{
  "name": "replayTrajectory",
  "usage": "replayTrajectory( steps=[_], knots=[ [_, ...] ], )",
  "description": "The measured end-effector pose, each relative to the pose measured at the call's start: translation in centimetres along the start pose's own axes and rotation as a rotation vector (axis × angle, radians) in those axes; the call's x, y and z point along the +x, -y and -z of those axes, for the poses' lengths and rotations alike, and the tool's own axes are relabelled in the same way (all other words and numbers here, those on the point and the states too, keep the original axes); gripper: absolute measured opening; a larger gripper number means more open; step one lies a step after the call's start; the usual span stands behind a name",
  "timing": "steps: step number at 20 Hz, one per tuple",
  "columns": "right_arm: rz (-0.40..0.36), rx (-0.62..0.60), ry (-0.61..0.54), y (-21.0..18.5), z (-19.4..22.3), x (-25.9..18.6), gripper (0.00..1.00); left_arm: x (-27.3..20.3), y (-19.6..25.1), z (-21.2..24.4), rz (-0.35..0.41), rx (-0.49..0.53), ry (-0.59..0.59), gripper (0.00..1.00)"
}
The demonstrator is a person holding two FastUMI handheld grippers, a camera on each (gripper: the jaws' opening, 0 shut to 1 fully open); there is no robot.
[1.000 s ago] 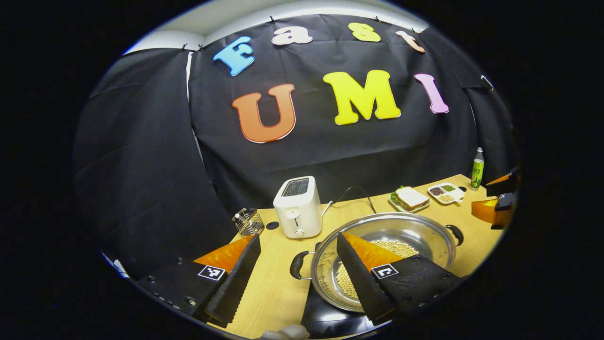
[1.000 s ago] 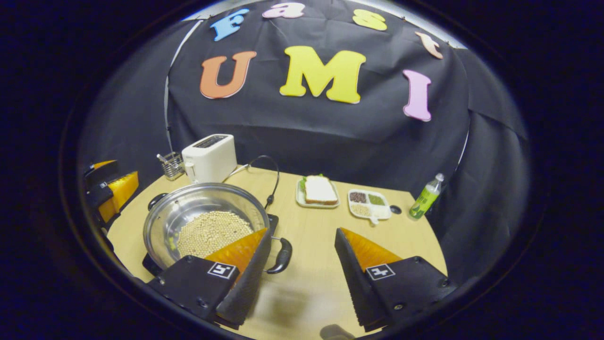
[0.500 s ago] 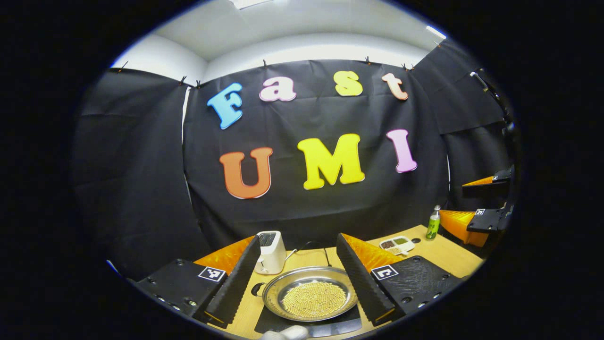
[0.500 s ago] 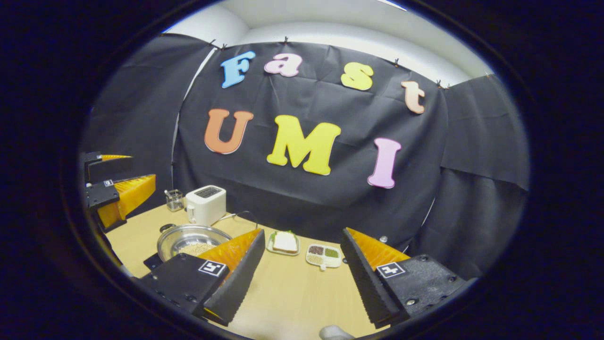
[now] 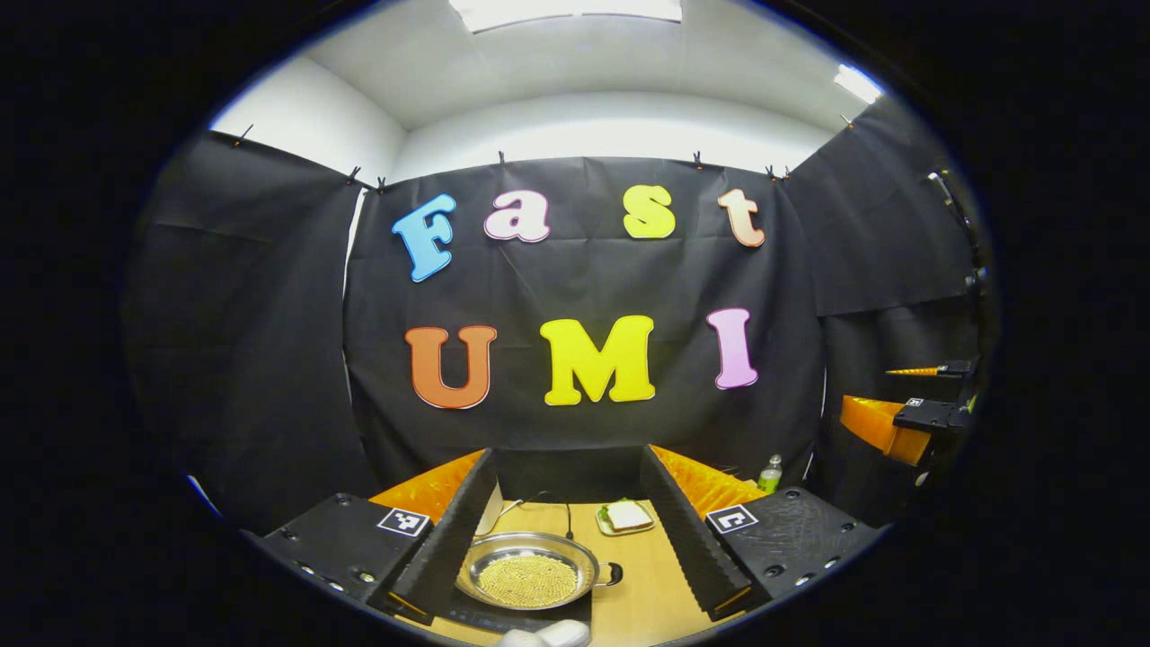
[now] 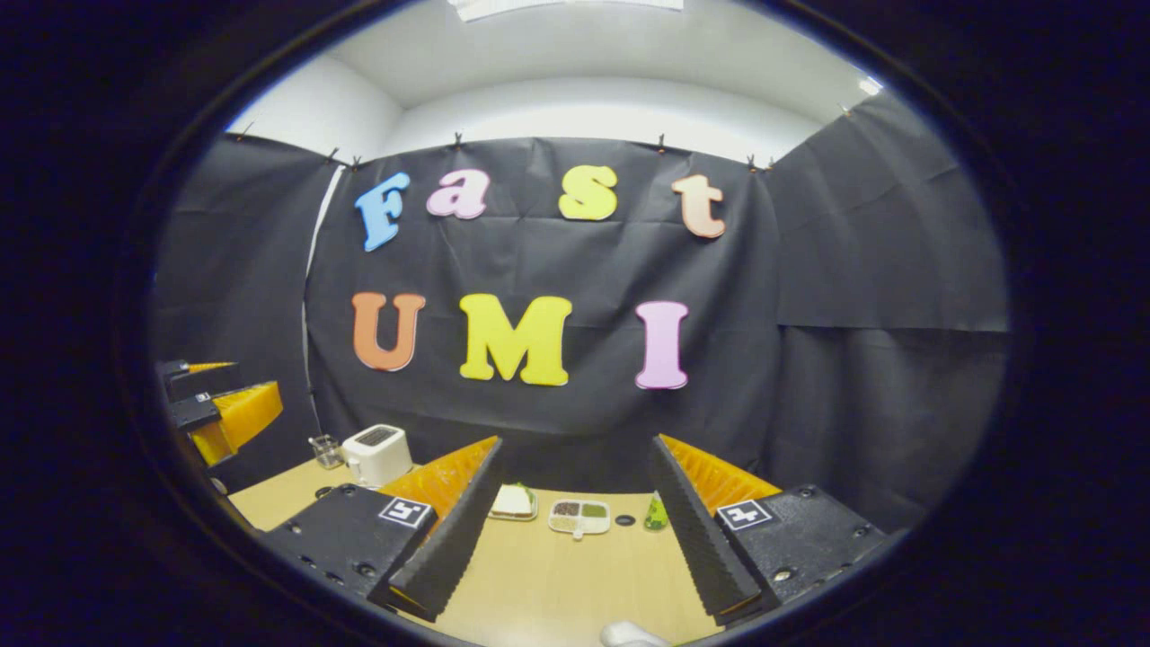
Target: First push the handle of the pot to place it horizontally, then grasp the pot with both hands and set it on the induction cooktop.
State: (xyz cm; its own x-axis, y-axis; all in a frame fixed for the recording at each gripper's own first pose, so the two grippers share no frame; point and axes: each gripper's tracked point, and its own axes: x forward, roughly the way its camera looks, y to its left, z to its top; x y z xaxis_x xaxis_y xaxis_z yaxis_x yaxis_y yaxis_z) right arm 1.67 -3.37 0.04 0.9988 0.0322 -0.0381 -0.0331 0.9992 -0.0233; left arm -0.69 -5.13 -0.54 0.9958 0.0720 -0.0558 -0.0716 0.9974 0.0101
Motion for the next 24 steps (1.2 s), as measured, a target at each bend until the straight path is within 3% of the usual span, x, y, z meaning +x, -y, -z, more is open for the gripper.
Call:
replayTrajectory(
  steps=[5,9,10,12,24],
  knots=[
    [0.006,0.046,0.017,2.5,-1.2,-1.2,1.00,-0.5,1.2,-1.9,0.003,-0.020,0.020,0.96],
    [-0.001,0.050,0.023,2.4,-1.3,-1.6,1.00,-0.1,0.9,-2.3,0.002,-0.018,0.022,0.96],
    [-0.008,0.060,0.012,2.2,-1.1,-1.7,1.00,-0.2,0.8,-2.4,0.004,-0.017,0.024,1.00],
    [-0.009,0.071,-0.002,2.3,-0.8,-1.6,1.00,-0.2,0.6,-2.8,0.004,-0.014,0.030,0.96],
    [0.010,0.061,0.007,2.2,-1.5,-2.2,1.00,-0.4,-1.2,-2.9,0.014,-0.017,0.021,0.96]
  ],
)
